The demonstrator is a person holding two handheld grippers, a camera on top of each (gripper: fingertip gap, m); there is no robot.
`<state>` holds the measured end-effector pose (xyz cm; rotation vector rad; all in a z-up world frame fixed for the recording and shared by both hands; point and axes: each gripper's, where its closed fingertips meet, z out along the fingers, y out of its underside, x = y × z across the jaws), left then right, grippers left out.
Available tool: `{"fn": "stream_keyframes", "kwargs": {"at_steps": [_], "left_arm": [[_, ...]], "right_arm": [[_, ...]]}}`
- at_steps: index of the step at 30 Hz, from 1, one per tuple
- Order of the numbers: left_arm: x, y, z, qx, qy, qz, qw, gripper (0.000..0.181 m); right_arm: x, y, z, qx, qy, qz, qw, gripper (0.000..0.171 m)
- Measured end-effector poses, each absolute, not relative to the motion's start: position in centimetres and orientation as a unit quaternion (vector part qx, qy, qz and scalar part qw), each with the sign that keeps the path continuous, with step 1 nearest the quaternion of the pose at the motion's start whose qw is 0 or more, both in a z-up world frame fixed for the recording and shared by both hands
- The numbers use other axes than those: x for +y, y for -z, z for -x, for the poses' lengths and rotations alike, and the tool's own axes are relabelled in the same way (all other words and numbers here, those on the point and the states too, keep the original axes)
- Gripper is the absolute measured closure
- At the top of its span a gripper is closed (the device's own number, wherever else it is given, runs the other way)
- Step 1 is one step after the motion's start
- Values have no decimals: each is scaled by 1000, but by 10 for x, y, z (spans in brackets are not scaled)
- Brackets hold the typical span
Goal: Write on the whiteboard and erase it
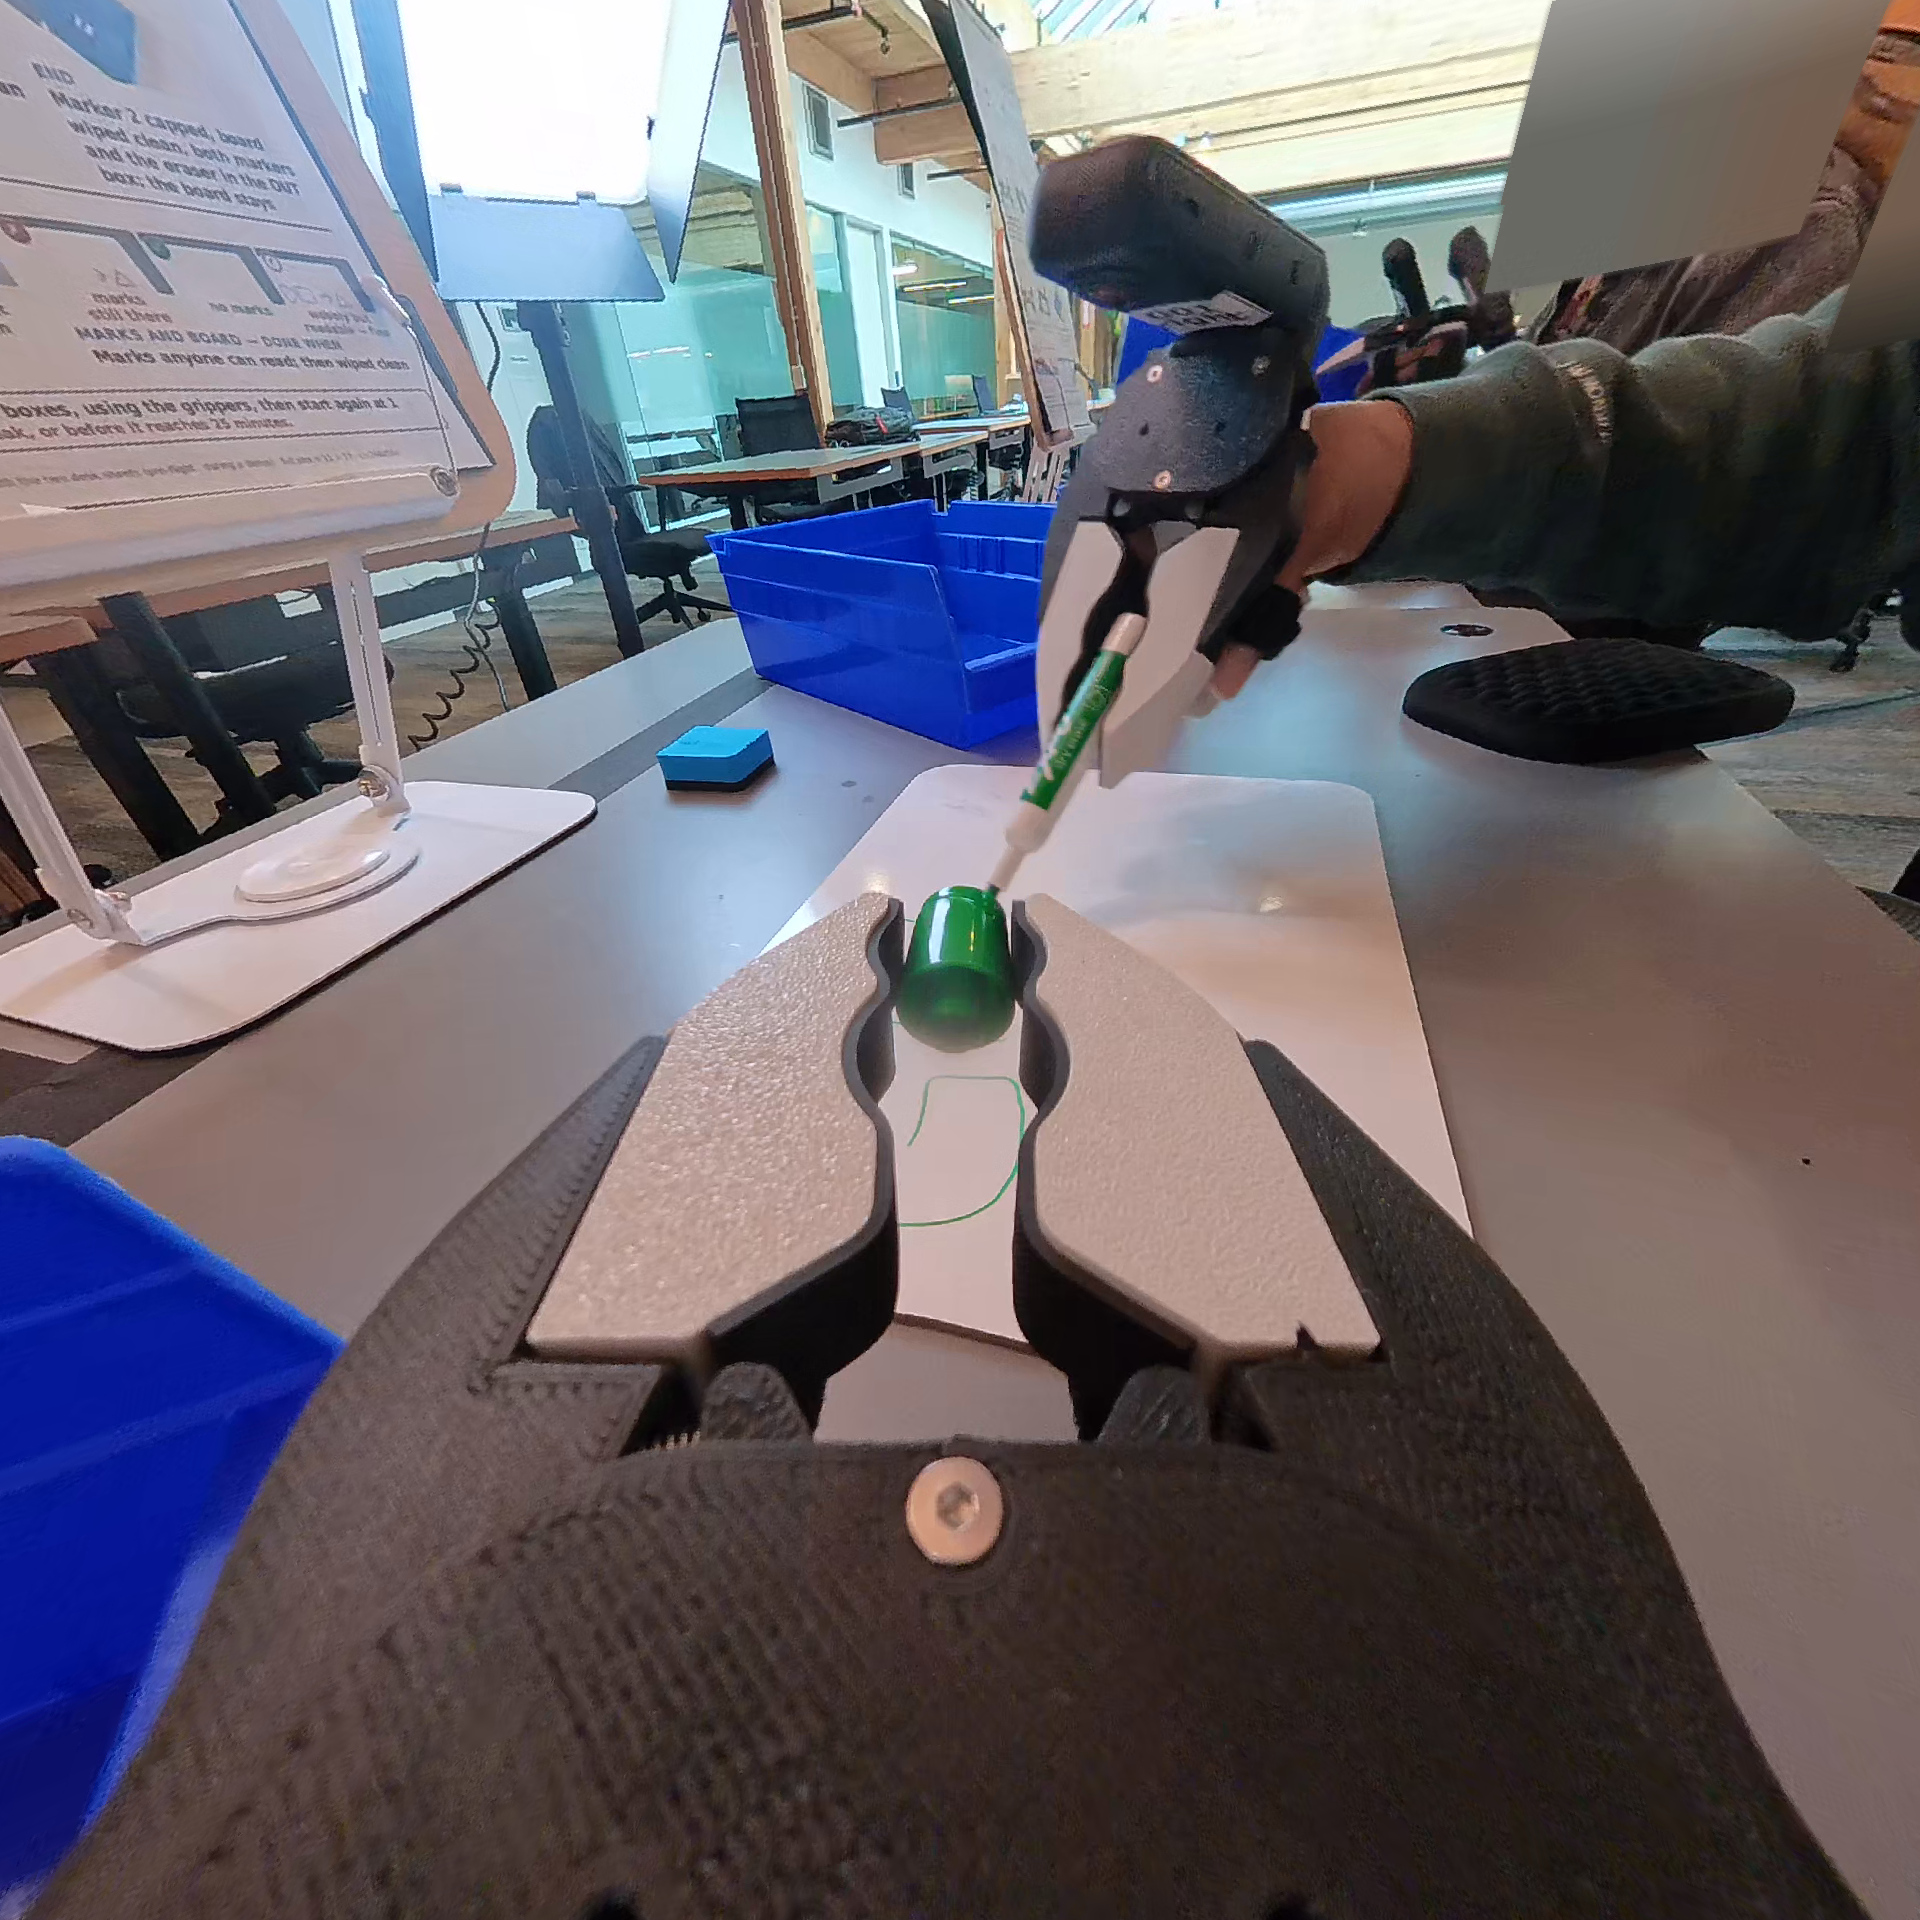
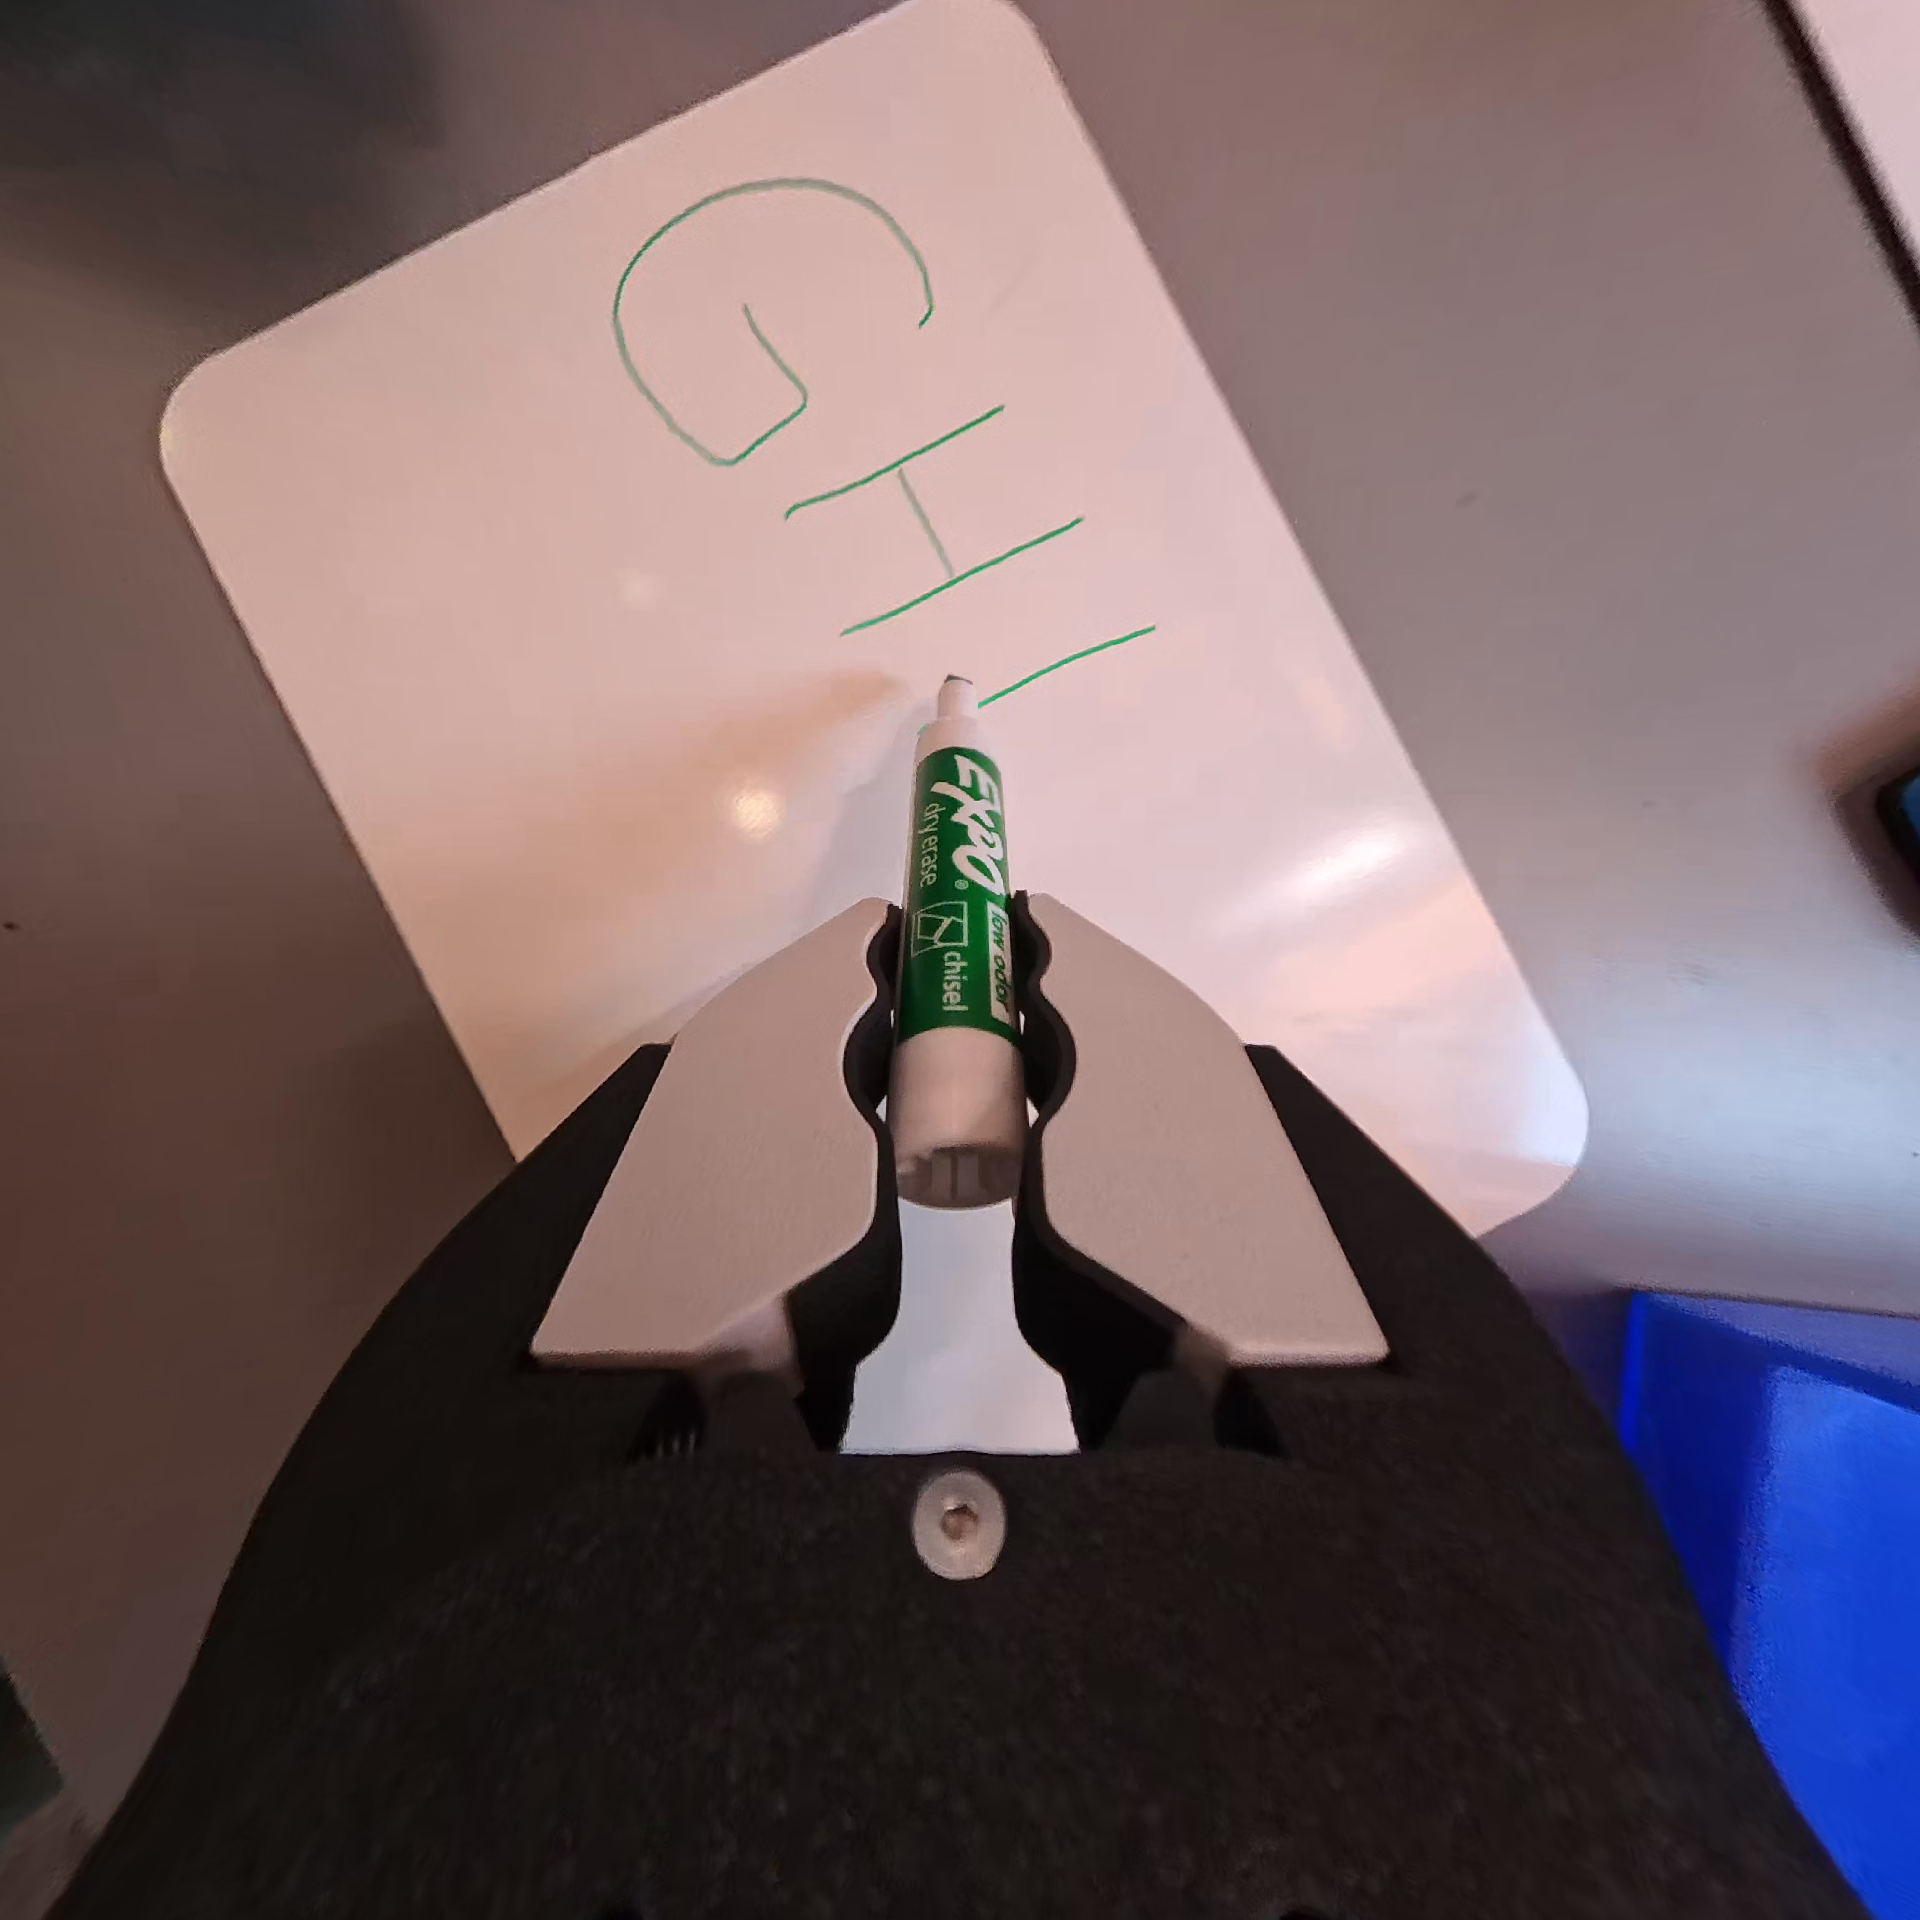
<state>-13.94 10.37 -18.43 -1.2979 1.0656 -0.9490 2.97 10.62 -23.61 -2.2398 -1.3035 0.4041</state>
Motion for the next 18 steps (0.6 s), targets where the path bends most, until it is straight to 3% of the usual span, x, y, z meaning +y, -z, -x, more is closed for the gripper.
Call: {"fn": "stream_keyframes", "kwargs": {"at_steps": [18], "left_arm": [[104, 184, 141, 451, 406, 553, 570, 162]], "right_arm": [[151, 245, -13, -476, -152, 827, 258, 152]]}}
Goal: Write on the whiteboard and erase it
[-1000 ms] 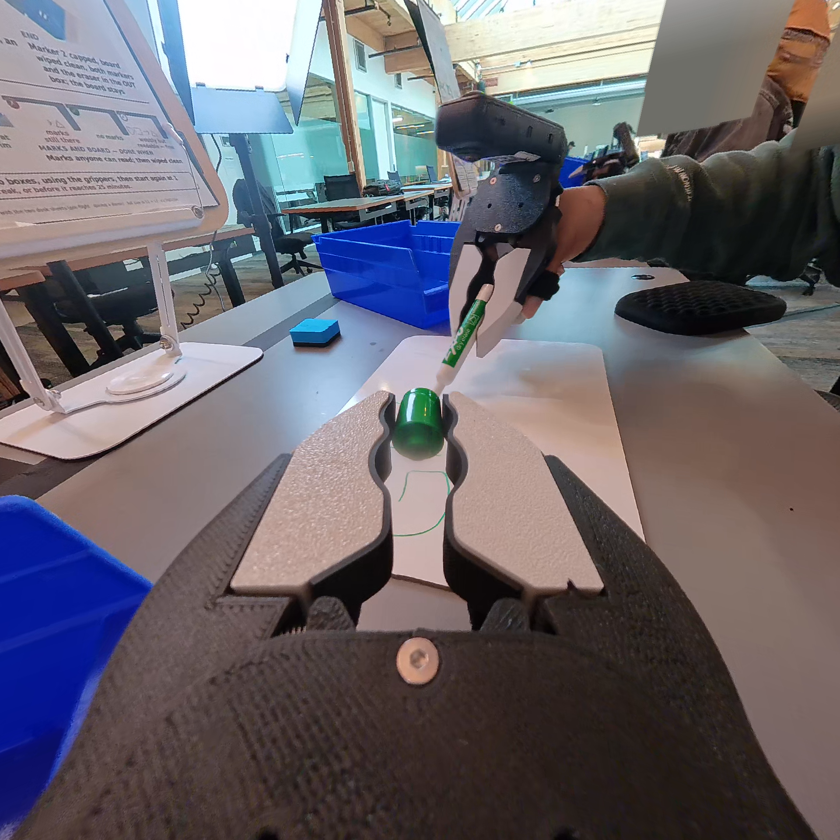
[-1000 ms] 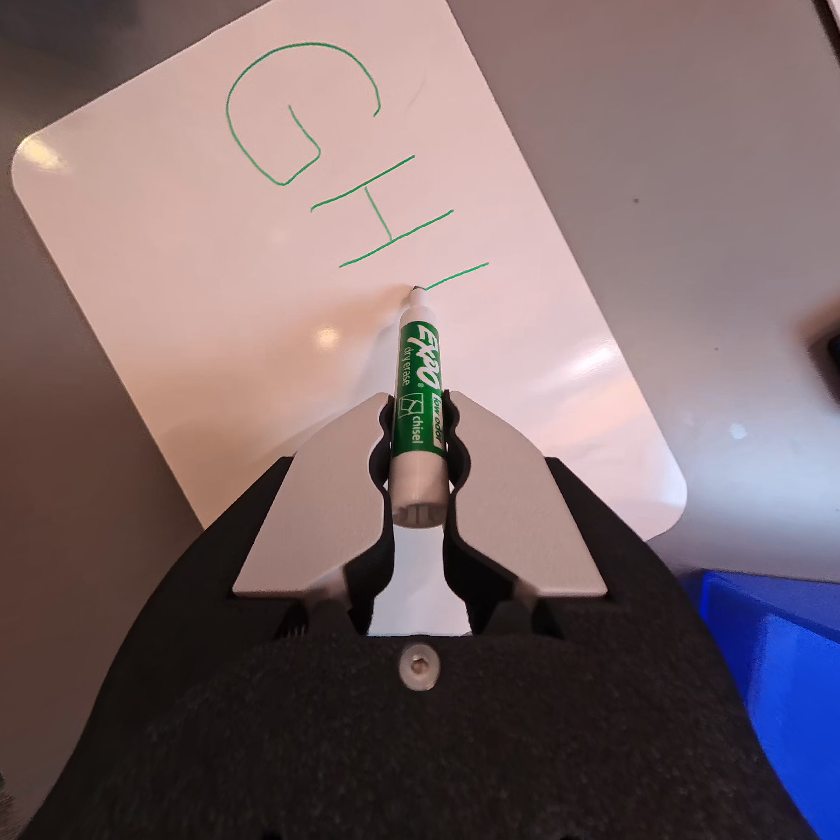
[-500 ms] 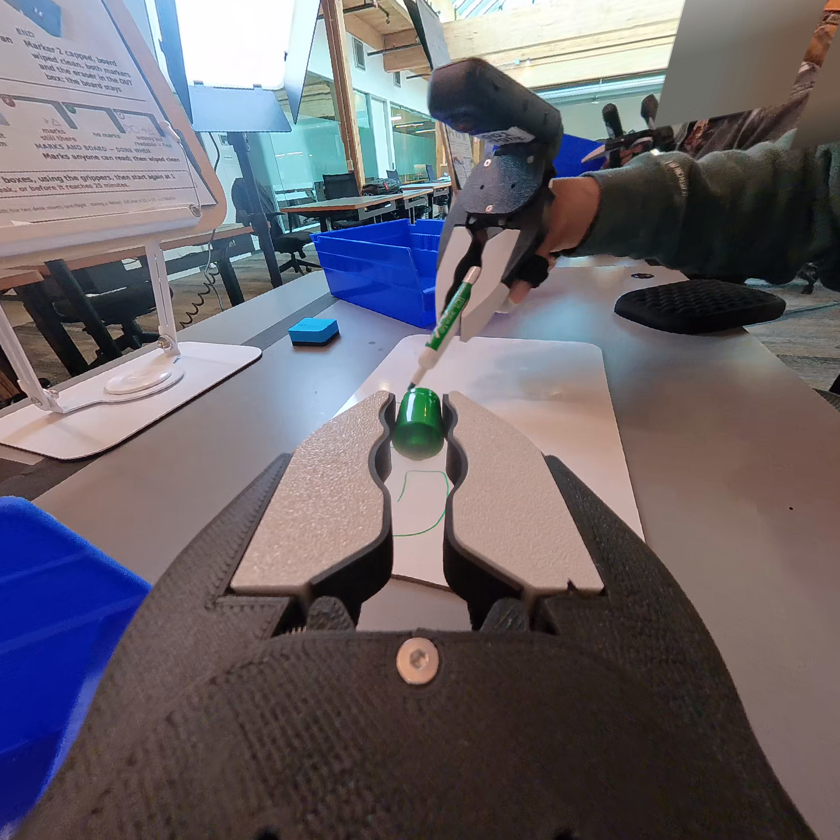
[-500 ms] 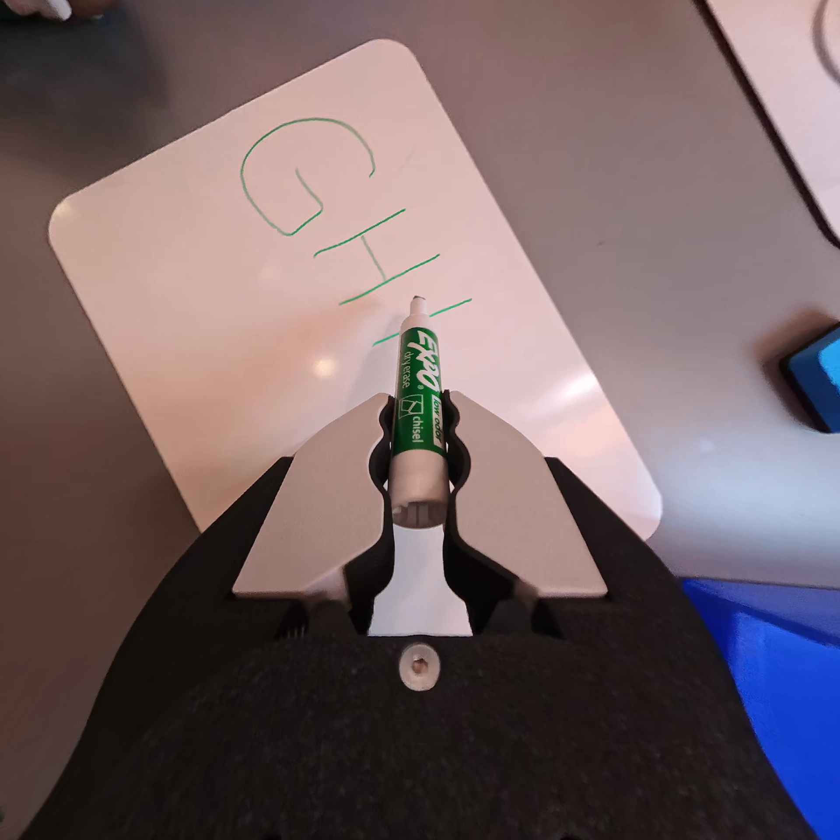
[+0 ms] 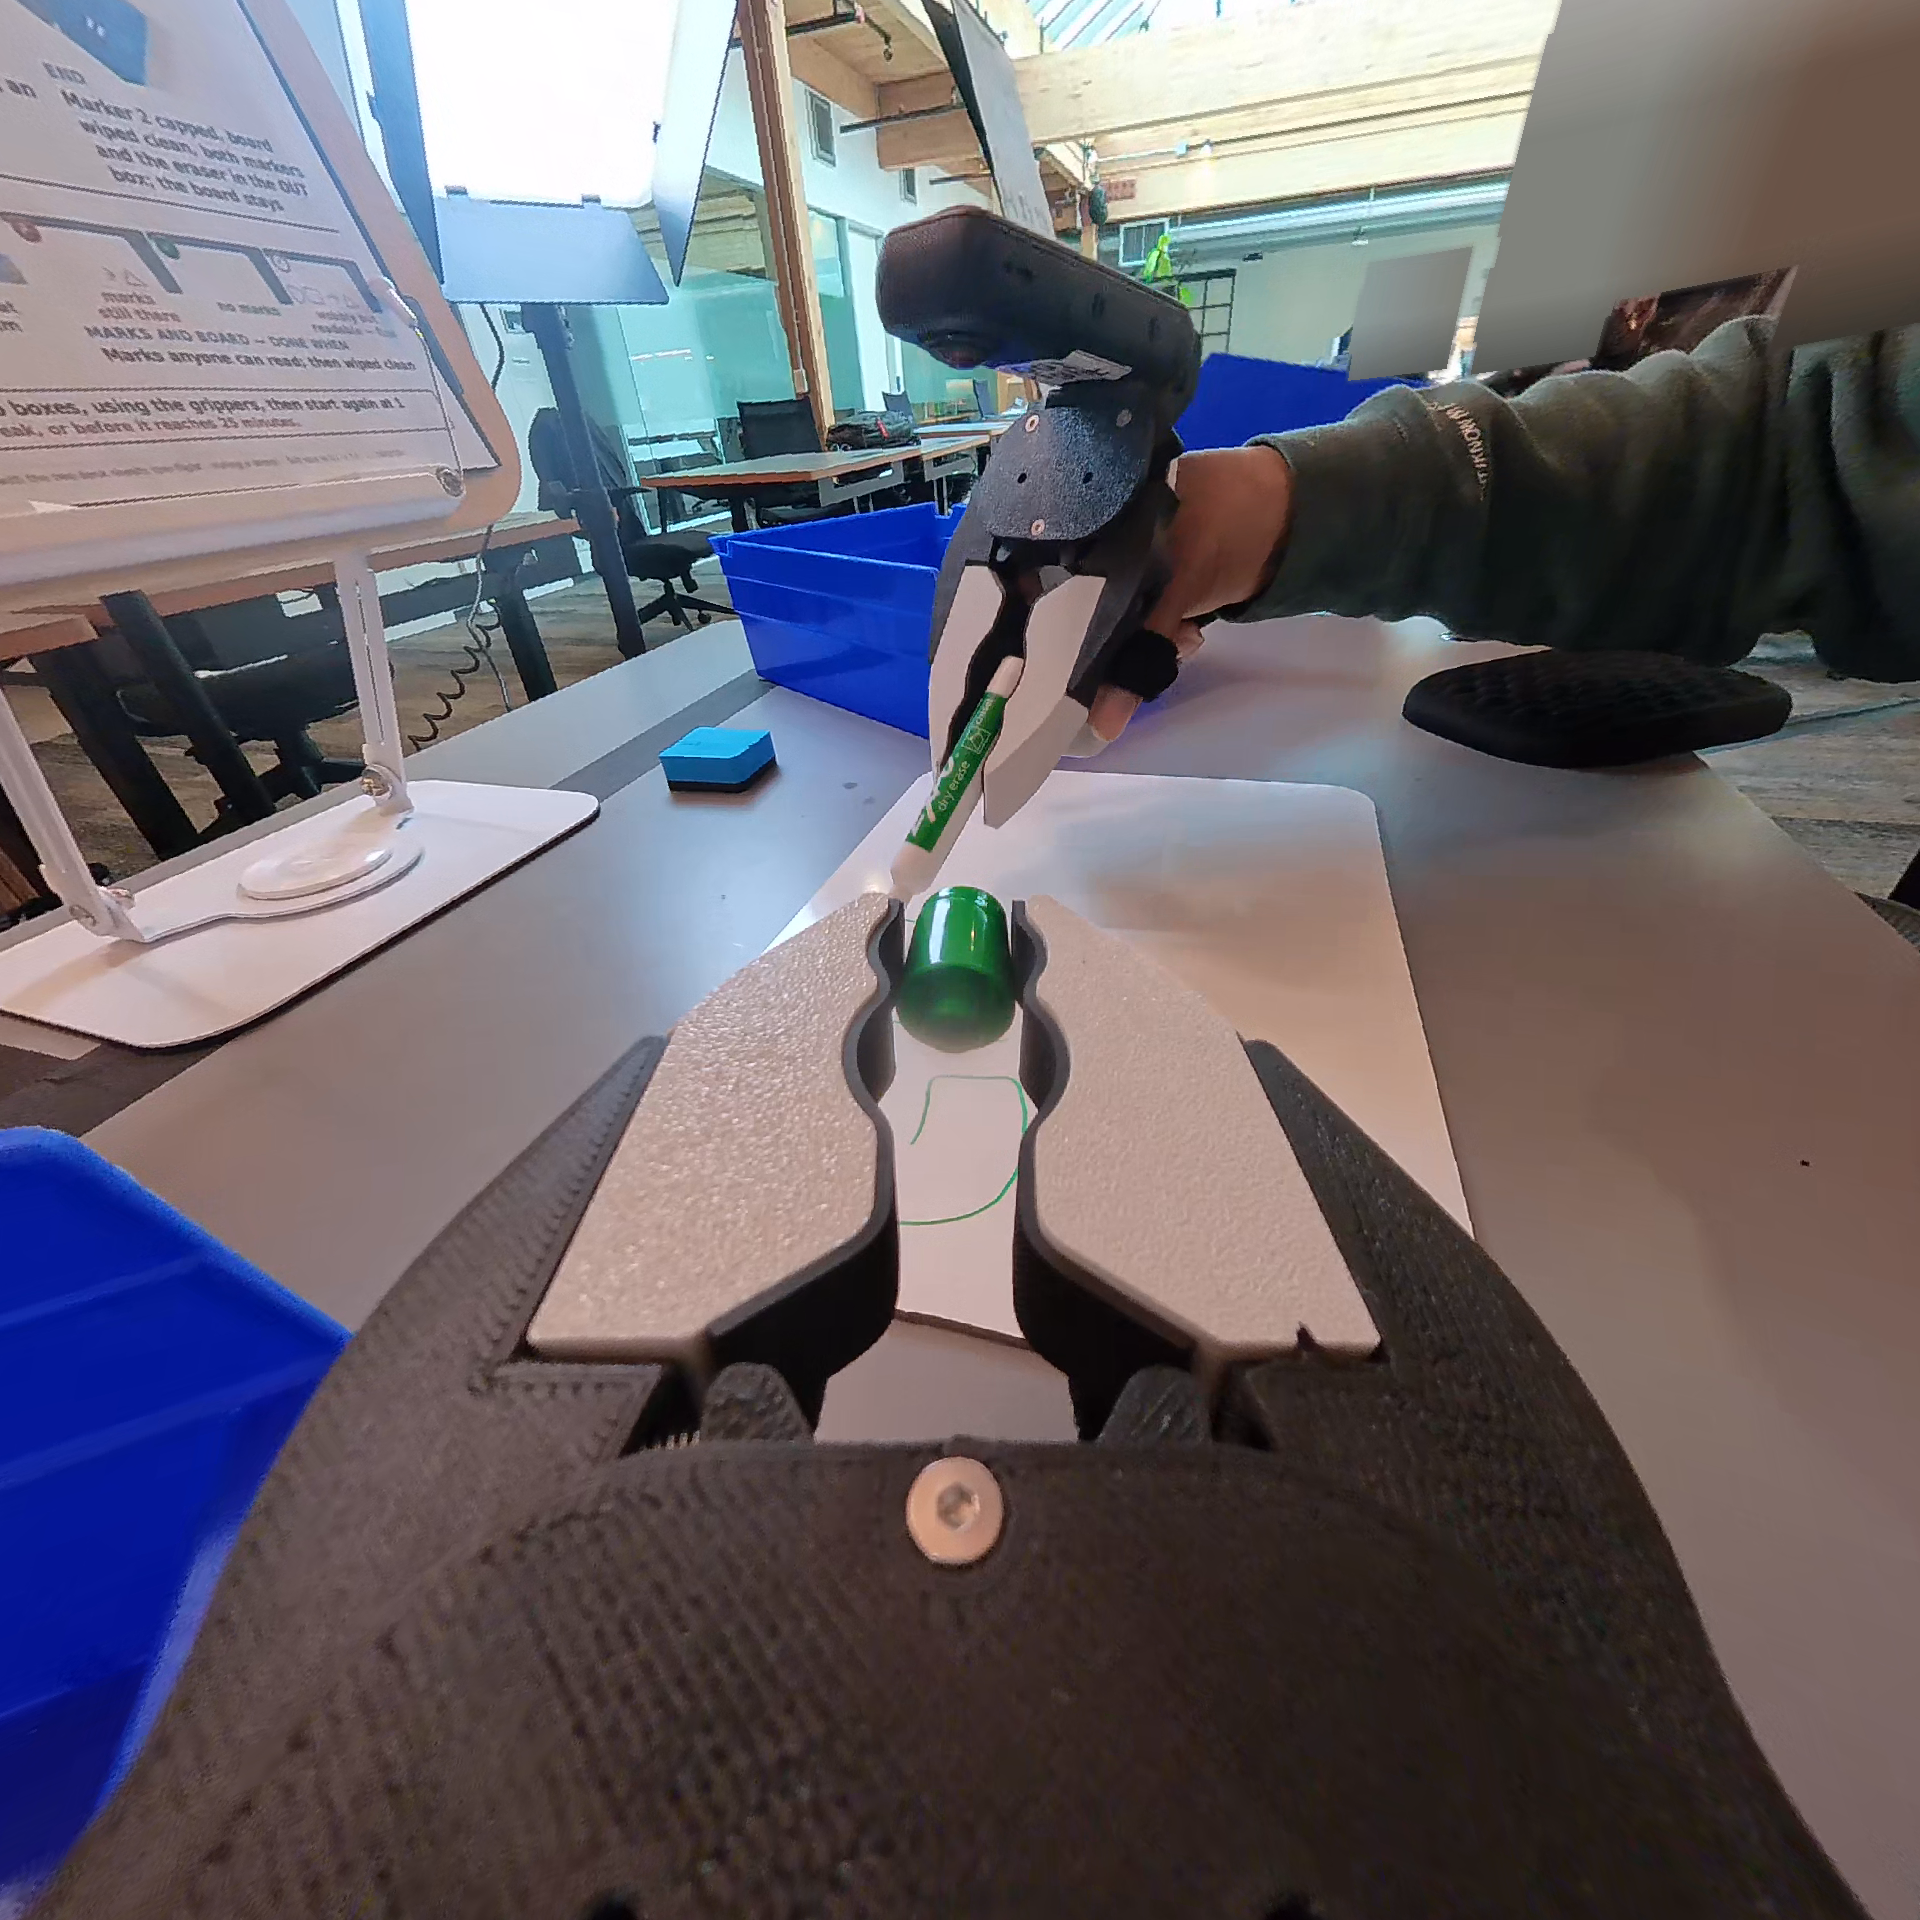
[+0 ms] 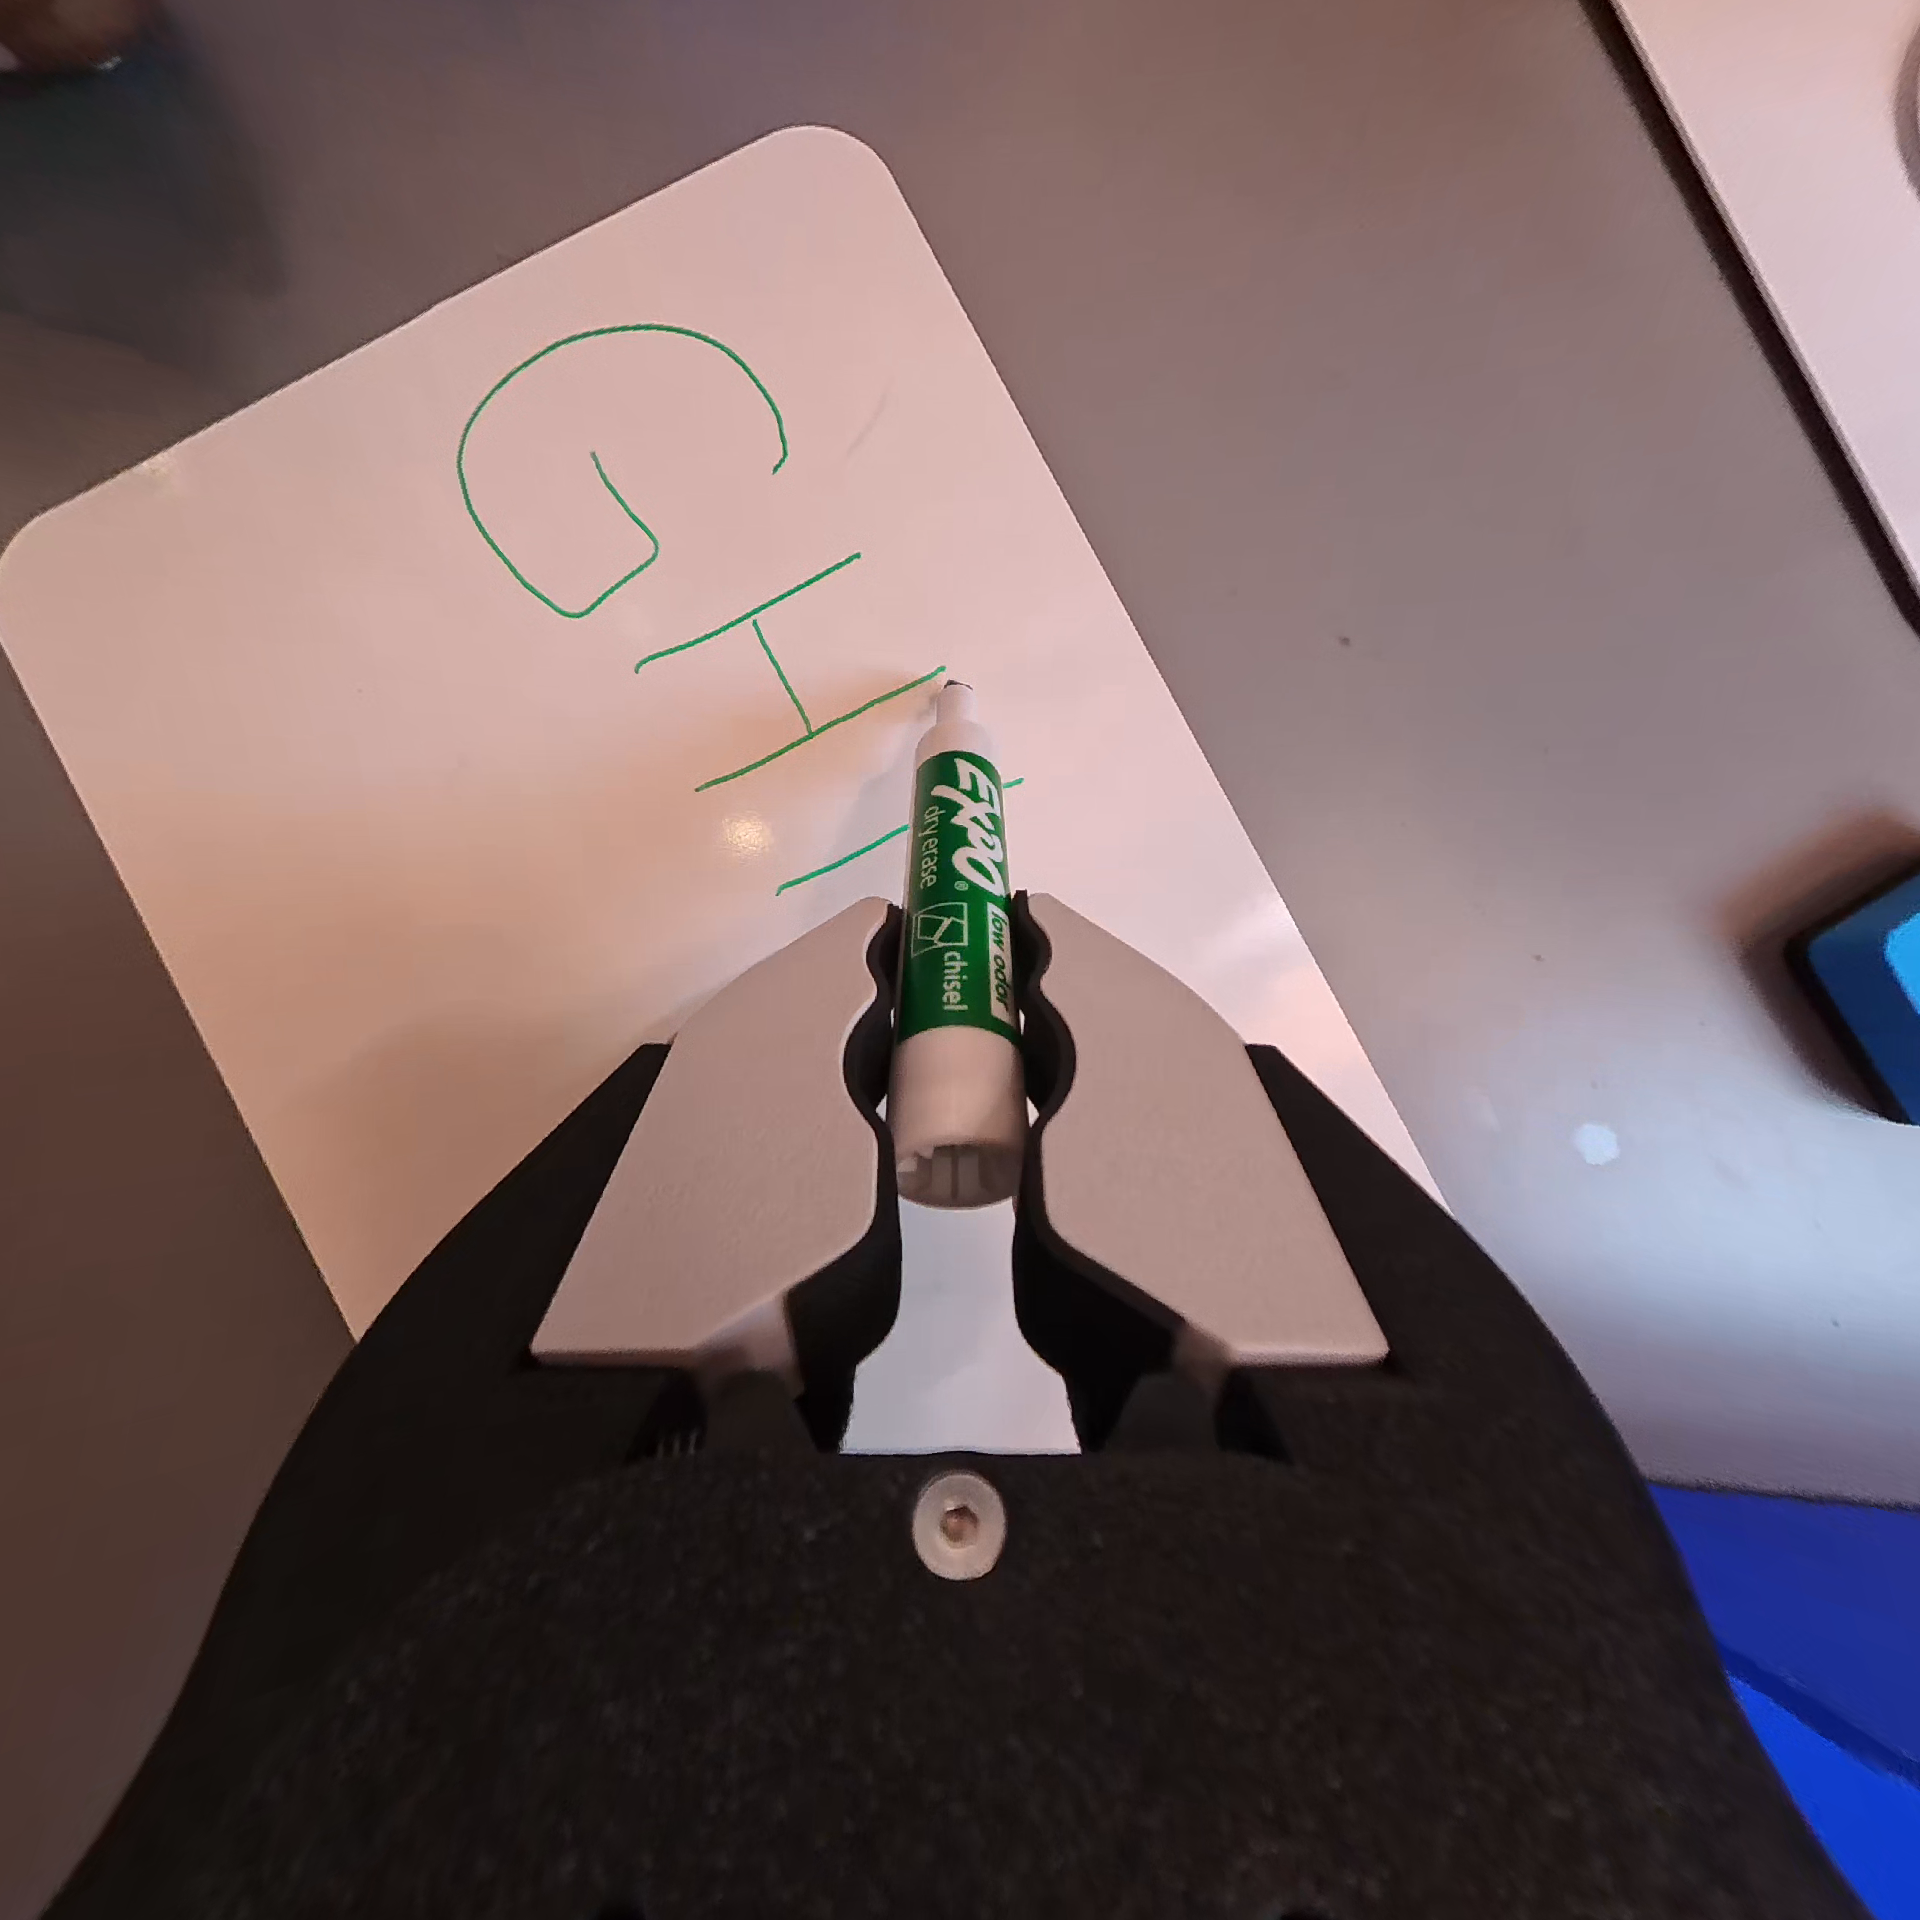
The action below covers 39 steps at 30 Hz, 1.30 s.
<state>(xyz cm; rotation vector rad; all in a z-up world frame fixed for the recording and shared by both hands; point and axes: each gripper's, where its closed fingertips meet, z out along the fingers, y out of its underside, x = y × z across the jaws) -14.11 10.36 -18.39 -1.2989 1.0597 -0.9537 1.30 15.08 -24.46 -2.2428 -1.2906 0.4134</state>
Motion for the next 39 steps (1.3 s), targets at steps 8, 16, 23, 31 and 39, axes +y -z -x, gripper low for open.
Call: {"fn": "stream_keyframes", "kwargs": {"at_steps": [8, 16, 23, 31, 39], "left_arm": [[103, 184, 141, 452, 407, 553, 570, 162], [102, 184, 141, 453, 406, 553, 569, 162], [102, 184, 141, 453, 406, 553, 569, 162], [102, 184, 141, 453, 405, 553, 570, 162], [102, 184, 140, 454, 405, 553, 570, 162]], "right_arm": [[150, 247, -22, -473, -146, 832, 251, 152], [147, 249, -41, -461, -133, 843, 244, 152], [146, 248, -58, -450, -122, 850, 245, 152], [125, 231, -28, -469, -173, 826, 260, 152], [93, 237, -10, -497, -198, 810, 238, 152]]}}
